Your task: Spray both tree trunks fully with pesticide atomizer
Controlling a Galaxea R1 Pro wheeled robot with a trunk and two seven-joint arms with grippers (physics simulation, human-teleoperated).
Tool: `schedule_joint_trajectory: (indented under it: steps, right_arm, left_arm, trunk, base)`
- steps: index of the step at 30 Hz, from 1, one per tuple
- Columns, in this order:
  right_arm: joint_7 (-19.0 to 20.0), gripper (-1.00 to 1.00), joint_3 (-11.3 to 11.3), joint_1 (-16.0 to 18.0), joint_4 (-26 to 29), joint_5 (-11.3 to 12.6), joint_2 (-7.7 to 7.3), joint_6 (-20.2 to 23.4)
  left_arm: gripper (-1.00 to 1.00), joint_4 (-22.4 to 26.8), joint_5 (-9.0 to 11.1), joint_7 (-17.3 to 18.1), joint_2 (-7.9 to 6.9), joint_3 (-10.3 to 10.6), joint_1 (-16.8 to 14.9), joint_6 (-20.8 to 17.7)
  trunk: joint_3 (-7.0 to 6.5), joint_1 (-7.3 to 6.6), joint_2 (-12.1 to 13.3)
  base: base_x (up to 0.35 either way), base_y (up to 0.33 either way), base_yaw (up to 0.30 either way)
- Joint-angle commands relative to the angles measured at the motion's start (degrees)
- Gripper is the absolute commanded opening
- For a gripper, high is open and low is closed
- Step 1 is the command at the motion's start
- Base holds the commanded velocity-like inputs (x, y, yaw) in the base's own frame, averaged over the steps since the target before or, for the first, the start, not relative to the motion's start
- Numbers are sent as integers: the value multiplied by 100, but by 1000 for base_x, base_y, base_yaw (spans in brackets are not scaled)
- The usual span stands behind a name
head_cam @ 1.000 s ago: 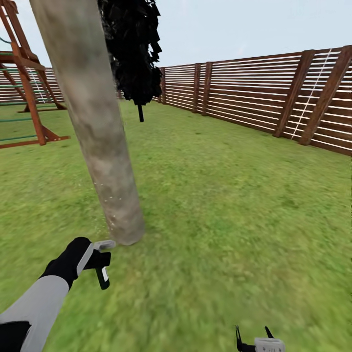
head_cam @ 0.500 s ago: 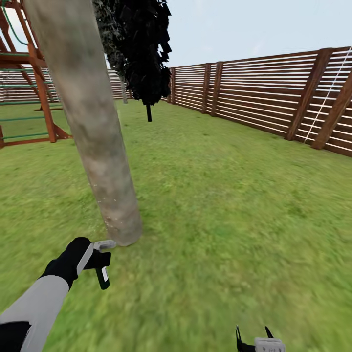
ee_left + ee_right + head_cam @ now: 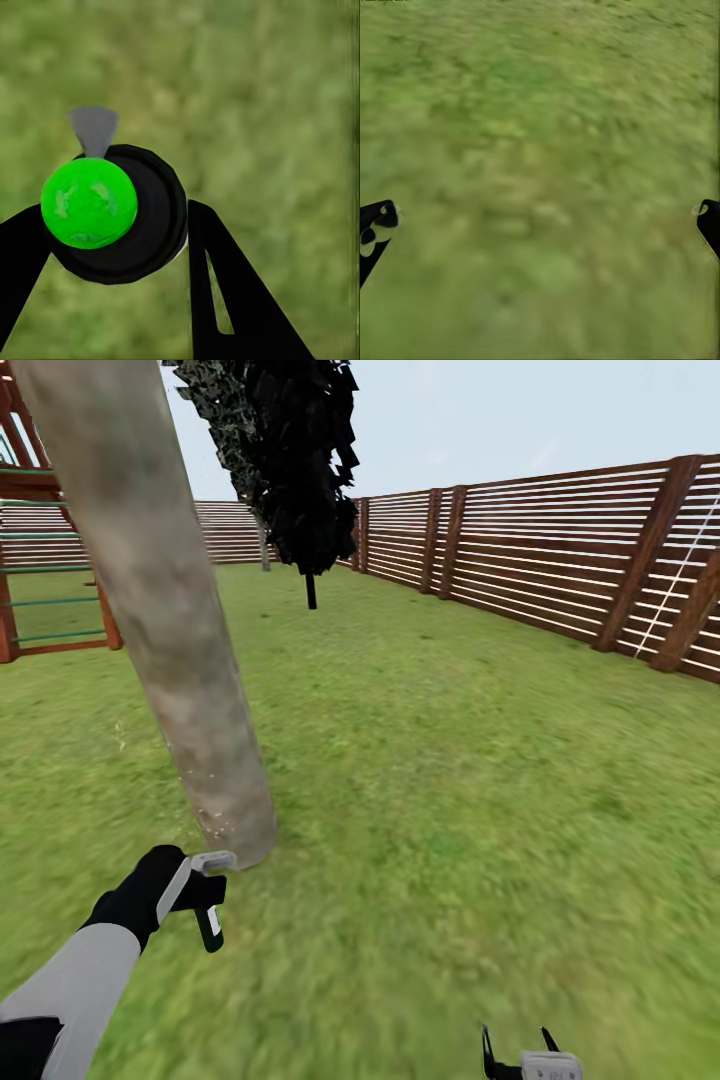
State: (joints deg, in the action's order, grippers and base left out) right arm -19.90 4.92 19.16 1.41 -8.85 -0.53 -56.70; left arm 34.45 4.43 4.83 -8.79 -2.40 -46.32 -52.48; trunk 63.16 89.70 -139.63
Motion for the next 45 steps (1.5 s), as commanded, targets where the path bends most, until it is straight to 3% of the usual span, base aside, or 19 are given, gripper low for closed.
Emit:
schedule_joint_trajectory:
  steps: [1,17,22,24,25,27,29,32,34,36,39,42,45]
  right_arm:
    - [1,100,0,0,0,1,0,0]
    - [2,100,0,0,0,-2,0,-1]
    - [0,100,0,0,0,0,0,0]
    - [0,100,0,0,0,0,0,1]
    - [0,100,0,0,0,-1,0,1]
    - [0,100,0,0,0,-1,0,1]
    - [0,100,0,0,0,2,0,1]
    - [0,100,0,0,0,-2,0,1]
    - [3,100,0,0,0,-2,0,1]
    - [-1,100,0,0,0,-2,0,1]
    - [-3,100,0,0,0,-2,0,1]
    - [0,100,0,0,0,1,0,0]
    - [0,100,0,0,0,0,0,1]
  left_arm:
    - [-100,0,-4,0,0,1,0,1]
    - [-100,14,-4,-9,23,11,-42,1]
    - [-100,414,-5,-5,42,17,-63,-36]
    - [-100,443,-11,-1,126,35,-104,-84]
    - [-100,447,-12,0,240,43,-179,-138]
    - [-100,431,-12,6,288,45,-307,-313]
    - [-100,424,-9,15,213,23,-356,-425]
    - [-100,430,28,56,-182,6,-362,-453]
    - [-100,440,62,82,-303,8,-358,-462]
    - [-100,458,71,91,-211,36,-360,-464]
    - [-100,548,65,88,160,51,-424,-474]
    - [-100,576,67,88,97,33,-556,-485]
    - [-100,580,74,94,-198,12,-683,-533]
  trunk:
    - [0,0,0]
    - [0,0,0]
    - [0,0,0]
    - [0,0,0]
    - [0,0,0]
    - [0,0,0]
    - [0,0,0]
    - [0,0,0]
    - [0,0,0]
    - [0,0,0]
    - [0,0,0]
    - [0,0,0]
    - [0,0,0]
  base:
    - [139,-270,166]
    - [41,-272,270]
    - [58,-103,98]
    - [3,-5,4]
    - [0,0,0]
    - [0,0,0]
    - [0,0,0]
    - [0,0,0]
    - [0,0,0]
    - [0,0,0]
    - [0,0,0]
    - [0,0,0]
    - [0,0,0]
